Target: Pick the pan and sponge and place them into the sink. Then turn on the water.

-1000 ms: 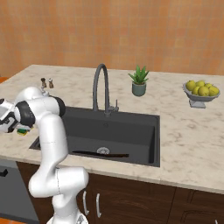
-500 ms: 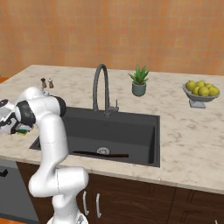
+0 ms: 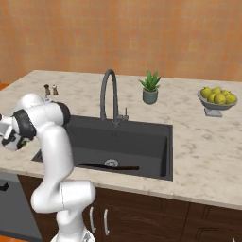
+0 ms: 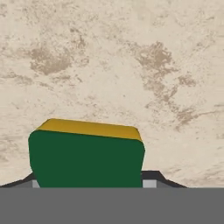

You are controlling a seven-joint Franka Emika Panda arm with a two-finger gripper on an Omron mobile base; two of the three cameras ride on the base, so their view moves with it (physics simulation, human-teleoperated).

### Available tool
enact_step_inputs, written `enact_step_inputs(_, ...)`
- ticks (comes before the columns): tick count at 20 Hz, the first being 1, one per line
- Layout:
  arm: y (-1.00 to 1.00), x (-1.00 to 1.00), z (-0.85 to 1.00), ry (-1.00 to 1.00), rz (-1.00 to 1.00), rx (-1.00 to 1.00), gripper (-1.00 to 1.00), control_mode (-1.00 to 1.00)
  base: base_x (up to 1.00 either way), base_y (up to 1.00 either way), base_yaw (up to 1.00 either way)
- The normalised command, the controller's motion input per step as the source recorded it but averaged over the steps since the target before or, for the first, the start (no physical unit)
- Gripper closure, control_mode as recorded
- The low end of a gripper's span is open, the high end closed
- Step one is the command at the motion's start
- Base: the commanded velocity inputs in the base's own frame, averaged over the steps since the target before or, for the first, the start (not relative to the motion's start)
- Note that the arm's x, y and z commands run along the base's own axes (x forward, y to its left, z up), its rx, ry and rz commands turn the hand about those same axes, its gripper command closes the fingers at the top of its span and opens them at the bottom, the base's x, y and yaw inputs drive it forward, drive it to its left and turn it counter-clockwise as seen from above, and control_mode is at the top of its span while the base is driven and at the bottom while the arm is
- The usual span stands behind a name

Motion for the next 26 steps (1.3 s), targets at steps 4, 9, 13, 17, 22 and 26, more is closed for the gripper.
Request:
enact_step_inputs(4, -0.49, -0.32, 0.62, -0.10, -0.03, 0.11, 1.00, -1.00, 0.00, 0.00, 0.00)
enact_step_inputs(9, -0.56, -0.04, 0.95, 0.05, -0.14, 0.09, 1.00, -1.00, 0.00, 0.00, 0.00)
enact_step_inputs(13, -0.66, -0.01, 1.00, 0.12, -0.20, 0.08, 1.00, -1.00, 0.00, 0.00, 0.00)
enact_step_inputs(17, -0.67, -0.10, 0.87, 0.16, -0.36, 0.04, 1.00, -1.00, 0.00, 0.00, 0.00)
enact_step_inputs(22, -0.54, -0.22, 0.70, 0.01, -0.46, 0.03, 1.00, -1.00, 0.00, 0.00, 0.00)
enact_step_inputs(26, -0.41, -0.33, 0.48, 0.05, -0.50, 0.01, 1.00, -1.00, 0.00, 0.00, 0.00)
